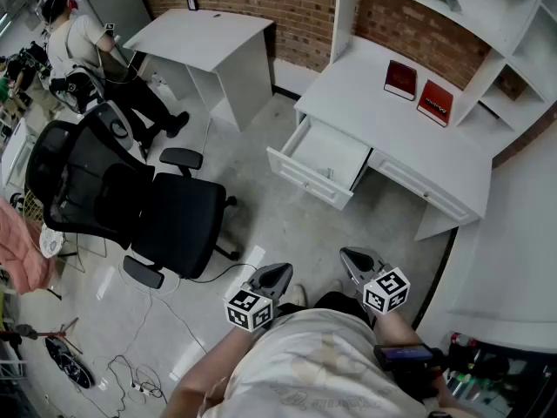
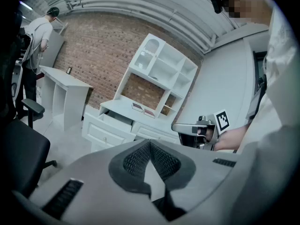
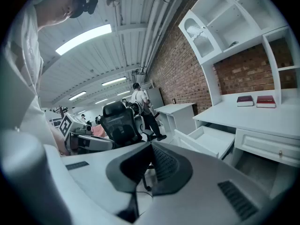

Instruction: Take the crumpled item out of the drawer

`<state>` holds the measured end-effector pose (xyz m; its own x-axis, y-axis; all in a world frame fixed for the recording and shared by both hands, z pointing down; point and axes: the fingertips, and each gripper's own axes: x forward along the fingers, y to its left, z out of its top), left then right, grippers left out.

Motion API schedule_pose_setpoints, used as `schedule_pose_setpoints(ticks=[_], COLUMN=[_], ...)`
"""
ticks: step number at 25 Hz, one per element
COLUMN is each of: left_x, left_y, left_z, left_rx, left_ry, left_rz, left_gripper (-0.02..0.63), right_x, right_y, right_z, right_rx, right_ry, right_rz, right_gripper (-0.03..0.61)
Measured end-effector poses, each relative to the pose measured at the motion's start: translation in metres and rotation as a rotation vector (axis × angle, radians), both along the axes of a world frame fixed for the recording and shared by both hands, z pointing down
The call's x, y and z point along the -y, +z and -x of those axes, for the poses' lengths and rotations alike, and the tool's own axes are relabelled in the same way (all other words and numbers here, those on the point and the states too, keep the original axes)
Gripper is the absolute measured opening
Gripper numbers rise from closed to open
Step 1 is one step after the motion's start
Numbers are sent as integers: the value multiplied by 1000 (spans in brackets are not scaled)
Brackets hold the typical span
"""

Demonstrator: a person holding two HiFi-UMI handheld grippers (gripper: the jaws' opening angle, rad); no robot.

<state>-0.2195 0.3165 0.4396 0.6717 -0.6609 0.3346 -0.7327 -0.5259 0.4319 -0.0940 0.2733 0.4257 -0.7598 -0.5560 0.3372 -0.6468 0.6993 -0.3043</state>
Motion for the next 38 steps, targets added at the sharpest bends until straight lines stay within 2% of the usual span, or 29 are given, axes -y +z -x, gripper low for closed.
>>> schedule_pose_setpoints(ticks=[7, 12, 22, 30, 38], left_x=[-14, -15, -24, -17, -2], left_y=[-11, -23, -26, -30, -29], left_z=[-18, -48, -97, -86, -55], left_rx=[8, -15, -10, -17, -17], left_ry=[30, 28, 74, 103, 121], left_rz=[-32, -48, -62, -81, -91], left_gripper=[21, 21, 21, 21, 21], right_x=[-29, -36, -51, -47, -33], right_y=[-7, -20, -10, -8, -4], right_z=[-14, -30, -77, -66, -40], right_rx=[-1, -3, -15, -21, -26], right_ry=[-14, -14, 56, 76, 115], right_rz=[-30, -62, -50, -48, -46], right_gripper=[23, 23, 25, 25, 25])
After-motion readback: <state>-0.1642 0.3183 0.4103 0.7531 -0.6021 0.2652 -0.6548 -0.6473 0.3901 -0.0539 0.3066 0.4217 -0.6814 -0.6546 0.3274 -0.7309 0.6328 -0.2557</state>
